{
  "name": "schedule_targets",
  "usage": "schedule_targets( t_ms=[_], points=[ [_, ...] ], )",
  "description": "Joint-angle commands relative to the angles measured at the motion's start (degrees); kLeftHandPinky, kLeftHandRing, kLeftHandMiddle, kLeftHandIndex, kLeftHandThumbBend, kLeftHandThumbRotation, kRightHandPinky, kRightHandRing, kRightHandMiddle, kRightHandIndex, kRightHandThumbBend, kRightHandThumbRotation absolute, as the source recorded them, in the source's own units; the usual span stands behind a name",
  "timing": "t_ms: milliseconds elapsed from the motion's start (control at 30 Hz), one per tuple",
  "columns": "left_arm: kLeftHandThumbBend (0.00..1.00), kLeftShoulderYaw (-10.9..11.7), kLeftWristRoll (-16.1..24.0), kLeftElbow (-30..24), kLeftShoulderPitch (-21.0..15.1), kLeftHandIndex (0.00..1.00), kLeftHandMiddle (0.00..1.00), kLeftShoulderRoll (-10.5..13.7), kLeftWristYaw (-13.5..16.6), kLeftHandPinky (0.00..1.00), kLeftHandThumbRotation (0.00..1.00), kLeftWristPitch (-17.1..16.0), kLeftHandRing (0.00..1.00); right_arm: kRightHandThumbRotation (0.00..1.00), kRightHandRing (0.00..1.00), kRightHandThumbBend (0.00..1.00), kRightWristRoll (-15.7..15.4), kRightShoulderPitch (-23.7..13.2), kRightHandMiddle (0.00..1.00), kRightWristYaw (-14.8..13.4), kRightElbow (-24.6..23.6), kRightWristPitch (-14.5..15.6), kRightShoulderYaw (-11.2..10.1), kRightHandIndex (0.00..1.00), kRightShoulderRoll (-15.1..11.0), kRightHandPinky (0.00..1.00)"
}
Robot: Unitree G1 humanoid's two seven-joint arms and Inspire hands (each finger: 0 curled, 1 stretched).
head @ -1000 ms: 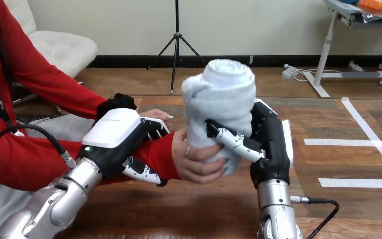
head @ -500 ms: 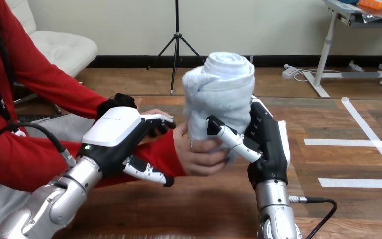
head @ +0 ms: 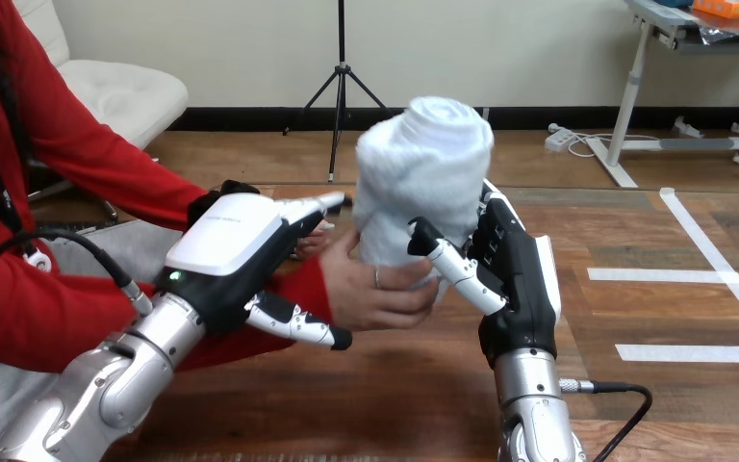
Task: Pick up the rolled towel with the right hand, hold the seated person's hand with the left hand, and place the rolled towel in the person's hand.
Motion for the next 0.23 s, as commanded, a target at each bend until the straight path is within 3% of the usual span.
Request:
schedule_targets(
  t_ms=[0, 200],
  points=[
    [1.0, 1.86, -0.4, -3.42, 0.36, 0.99, 0.95, 1.16, 0.62, 0.96, 0.44, 0.74, 0.95, 0.52, 0.79, 1.0, -0.32, -3.15, 0.8, -0.01, -1.34, 0.14, -0.98, 0.87, 1.63, 0.75],
    [1.0, 2.25, -0.94, -4.64, 1.63, 1.0, 0.99, 1.14, 0.06, 0.98, 0.47, 0.98, 0.98, 0.56, 0.8, 1.0, -0.73, -2.86, 0.81, 0.42, -1.5, 0.55, -1.05, 0.89, 0.85, 0.76]
  ],
)
